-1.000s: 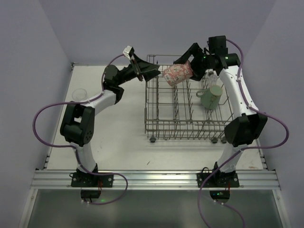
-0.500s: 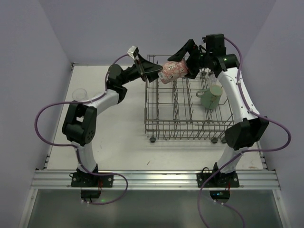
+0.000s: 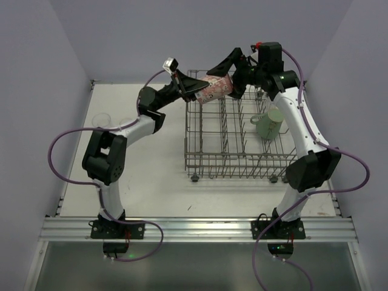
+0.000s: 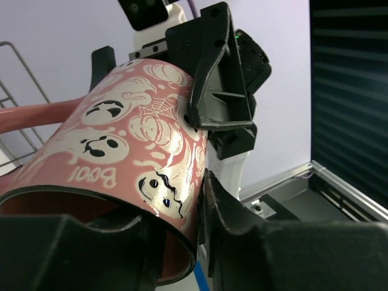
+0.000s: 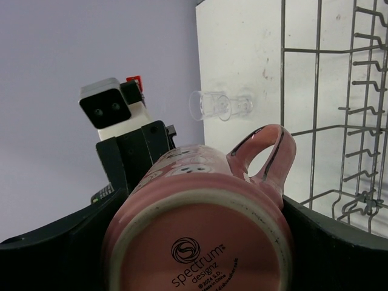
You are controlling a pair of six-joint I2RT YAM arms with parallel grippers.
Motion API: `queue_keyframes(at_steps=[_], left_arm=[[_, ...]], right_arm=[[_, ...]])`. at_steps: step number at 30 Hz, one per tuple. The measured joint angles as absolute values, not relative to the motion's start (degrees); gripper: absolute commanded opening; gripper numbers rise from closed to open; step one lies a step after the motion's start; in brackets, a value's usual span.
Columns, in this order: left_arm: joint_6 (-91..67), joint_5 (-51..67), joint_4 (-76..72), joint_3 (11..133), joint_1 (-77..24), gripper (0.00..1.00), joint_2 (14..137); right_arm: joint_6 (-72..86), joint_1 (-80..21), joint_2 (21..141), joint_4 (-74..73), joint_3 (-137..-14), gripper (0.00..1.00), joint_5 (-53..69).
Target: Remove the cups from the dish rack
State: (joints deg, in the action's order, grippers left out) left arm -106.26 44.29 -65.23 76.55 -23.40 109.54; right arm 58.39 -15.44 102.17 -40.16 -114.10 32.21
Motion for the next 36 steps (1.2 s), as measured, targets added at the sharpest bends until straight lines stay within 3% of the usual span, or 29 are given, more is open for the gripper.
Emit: queue_keyframes(at_steps=[4, 6, 7, 9, 10, 15, 26, 36], left_arm=[[-111.85, 41.56, -71.72, 75.24, -23.77, 0.00, 110.65], [-112.90, 40.95, -73.17, 74.98, -23.81, 0.00, 111.04], [-113.16, 40.73, -73.67, 74.72, -23.81, 0.00, 111.22], [-113.49, 40.38, -74.67, 74.08, -23.88, 0.00, 111.46], [-113.56, 40.23, -75.02, 73.73, -23.90, 0.00, 111.59], [-113.69, 39.46, -76.18, 71.81, -24.03, 0.00, 111.74], [-114.45, 43.59, -75.92, 67.48, -20.93, 0.00, 108.07], [-111.68, 54.08, -68.64, 61.73, -6.09, 0.00, 96.64]], right_arm=[[59.55, -15.42, 102.19, -37.91, -112.99, 0.01, 34.09], [59.92, -15.38, 102.19, -37.67, -112.42, 0.10, 34.63], [60.01, -15.35, 102.19, -37.56, -112.20, 0.23, 34.89], [60.01, -15.31, 102.32, -37.36, -111.57, 0.38, 35.53], [60.01, -15.22, 102.37, -37.15, -111.24, 0.55, 35.81], [59.46, -14.87, 103.15, -37.26, -110.83, 0.99, 37.54], [57.19, -11.55, 101.82, -36.27, -108.66, 0.99, 44.71], [50.50, -6.44, 86.94, -38.61, -100.33, 0.99, 42.72]])
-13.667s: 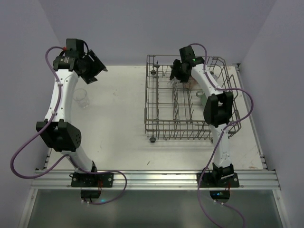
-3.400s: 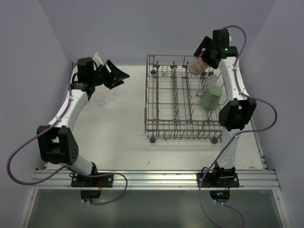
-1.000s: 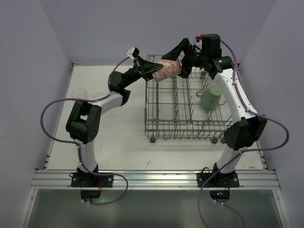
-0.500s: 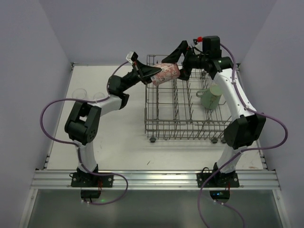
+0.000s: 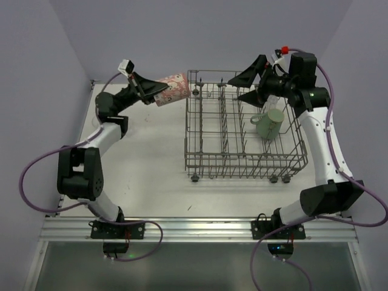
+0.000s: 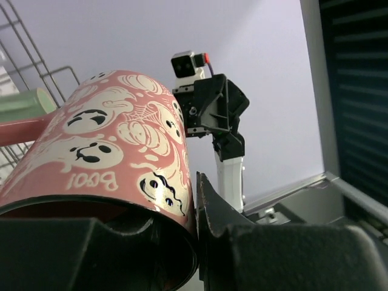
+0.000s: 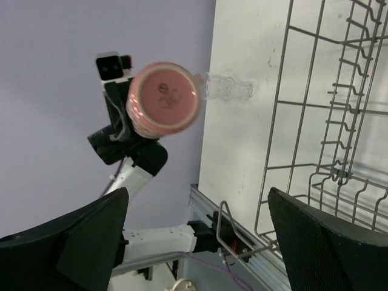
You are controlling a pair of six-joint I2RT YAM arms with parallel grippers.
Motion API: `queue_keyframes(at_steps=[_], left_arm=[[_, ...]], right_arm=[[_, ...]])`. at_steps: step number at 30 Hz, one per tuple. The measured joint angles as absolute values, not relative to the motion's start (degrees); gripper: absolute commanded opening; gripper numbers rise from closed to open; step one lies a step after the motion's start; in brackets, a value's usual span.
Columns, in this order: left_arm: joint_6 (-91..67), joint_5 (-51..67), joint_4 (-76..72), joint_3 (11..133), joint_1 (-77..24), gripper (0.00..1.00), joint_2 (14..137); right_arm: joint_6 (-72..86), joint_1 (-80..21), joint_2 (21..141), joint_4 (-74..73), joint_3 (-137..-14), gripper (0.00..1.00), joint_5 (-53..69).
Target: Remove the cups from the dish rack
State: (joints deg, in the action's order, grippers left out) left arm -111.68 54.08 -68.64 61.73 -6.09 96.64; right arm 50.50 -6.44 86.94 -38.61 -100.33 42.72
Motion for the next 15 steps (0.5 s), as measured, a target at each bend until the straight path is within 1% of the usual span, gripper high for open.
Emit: queue_keyframes(at_steps=[5, 8, 9, 11, 12, 13, 15], left_arm=[[-103.63, 58.26, -62.83, 63.55, -3.01, 0.00, 88.60], [-97.17, 60.86, -55.42, 66.67, -2.76, 0.00, 86.78], [-94.28, 61.28, -50.87, 67.83, -2.50, 0.00, 86.41], [-82.52, 61.30, -35.46, 72.51, -1.74, 0.00, 86.65], [-76.01, 59.57, -23.20, 77.12, -1.37, 0.00, 87.22], [-68.53, 57.10, -12.01, 82.72, -1.23, 0.00, 88.71], [-56.53, 48.71, 4.25, 91.18, -1.02, 0.00, 90.94]], right_arm=[[49.41, -6.85, 83.99, -38.98, -95.74, 0.99, 42.81], [49.34, -6.85, 85.03, -40.05, -94.67, 0.99, 42.59], [49.28, -6.85, 85.45, -40.10, -94.70, 0.99, 42.54], [49.17, -6.85, 85.89, -40.36, -94.70, 0.99, 42.54], [49.04, -6.87, 86.00, -40.49, -94.70, 0.99, 42.54], [48.99, -6.92, 86.02, -40.75, -94.70, 0.99, 42.52], [48.93, -7.20, 86.02, -40.82, -94.70, 0.99, 42.54]])
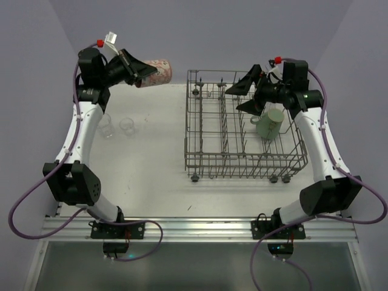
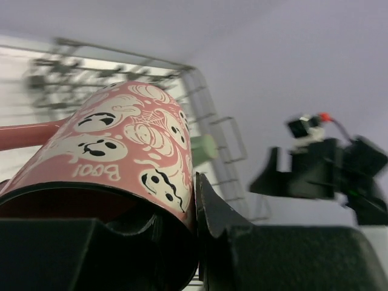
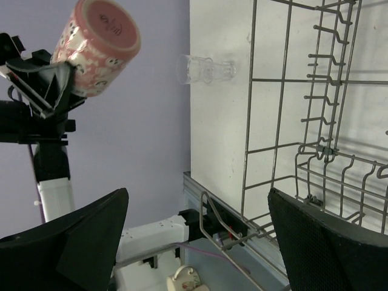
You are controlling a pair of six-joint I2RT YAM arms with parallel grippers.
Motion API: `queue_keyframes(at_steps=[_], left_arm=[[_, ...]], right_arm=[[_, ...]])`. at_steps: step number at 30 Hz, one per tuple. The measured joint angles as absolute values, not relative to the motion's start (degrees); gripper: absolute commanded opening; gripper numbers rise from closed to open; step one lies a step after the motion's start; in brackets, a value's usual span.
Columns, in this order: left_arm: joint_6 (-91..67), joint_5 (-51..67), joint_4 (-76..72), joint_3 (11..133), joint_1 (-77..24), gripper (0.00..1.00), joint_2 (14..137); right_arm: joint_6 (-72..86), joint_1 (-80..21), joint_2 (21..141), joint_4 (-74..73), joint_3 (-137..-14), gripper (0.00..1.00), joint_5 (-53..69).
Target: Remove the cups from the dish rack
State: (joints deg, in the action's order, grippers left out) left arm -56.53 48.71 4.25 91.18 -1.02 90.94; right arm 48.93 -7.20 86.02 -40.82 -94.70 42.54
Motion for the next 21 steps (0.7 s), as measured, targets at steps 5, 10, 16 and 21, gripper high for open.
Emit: queue_keyframes(at_steps=[5, 10, 16, 21], left_arm=[[-40.21, 31.73, 29.15, 94.30, -0.08, 0.00, 89.14], [-31.86, 17.98, 44.77, 87.66, -0.16, 0.00, 85.19], [-28.67, 7.14, 53.08, 79.77, -1.76, 0.00, 79.55], [-26.94, 1.52, 53.39, 71.33, -2.57, 0.00, 75.00]], right_arm=[[48.95, -8.40, 86.15, -40.86, -94.70, 0.99, 42.54], [48.93, -9.26, 86.89, -40.93, -94.70, 0.99, 42.52], [48.56, -9.56, 87.50, -41.80, -94.85, 0.99, 40.95], [44.99, -9.89, 89.82, -49.63, -101.32, 0.99, 33.15]])
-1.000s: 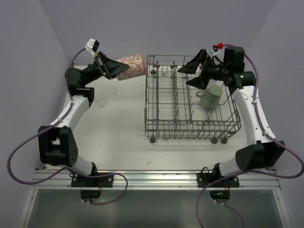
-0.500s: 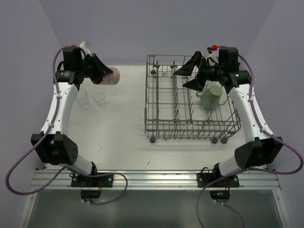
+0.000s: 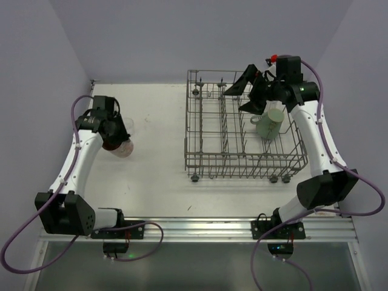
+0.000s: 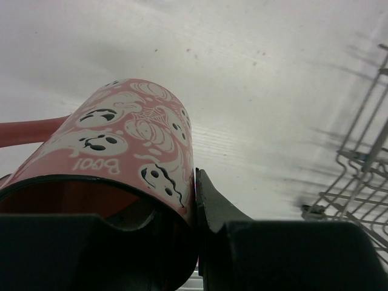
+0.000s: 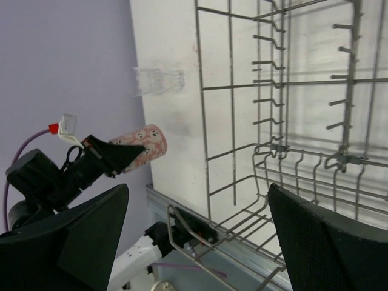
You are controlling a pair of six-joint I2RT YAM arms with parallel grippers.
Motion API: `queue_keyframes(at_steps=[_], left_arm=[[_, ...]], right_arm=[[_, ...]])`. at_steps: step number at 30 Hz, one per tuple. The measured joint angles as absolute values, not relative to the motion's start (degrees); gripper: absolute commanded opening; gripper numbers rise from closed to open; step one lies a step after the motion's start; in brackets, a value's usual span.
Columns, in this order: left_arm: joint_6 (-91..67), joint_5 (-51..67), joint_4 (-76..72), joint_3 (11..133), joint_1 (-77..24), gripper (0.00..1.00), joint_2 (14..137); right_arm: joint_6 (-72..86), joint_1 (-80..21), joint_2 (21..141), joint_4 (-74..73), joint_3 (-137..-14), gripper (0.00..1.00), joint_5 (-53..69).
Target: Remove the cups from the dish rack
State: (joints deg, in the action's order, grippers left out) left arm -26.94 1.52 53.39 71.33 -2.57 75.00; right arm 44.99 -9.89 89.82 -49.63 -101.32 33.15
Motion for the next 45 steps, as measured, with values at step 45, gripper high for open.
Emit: queue_keyframes(at_steps=[45], left_arm=[[-19.92, -6.13, 37.04, 61.89, -2.00, 0.39, 88.97]], right_arm=[[38.13, -2.07, 104.01, -75.18, -112.07, 0.99, -4.86]])
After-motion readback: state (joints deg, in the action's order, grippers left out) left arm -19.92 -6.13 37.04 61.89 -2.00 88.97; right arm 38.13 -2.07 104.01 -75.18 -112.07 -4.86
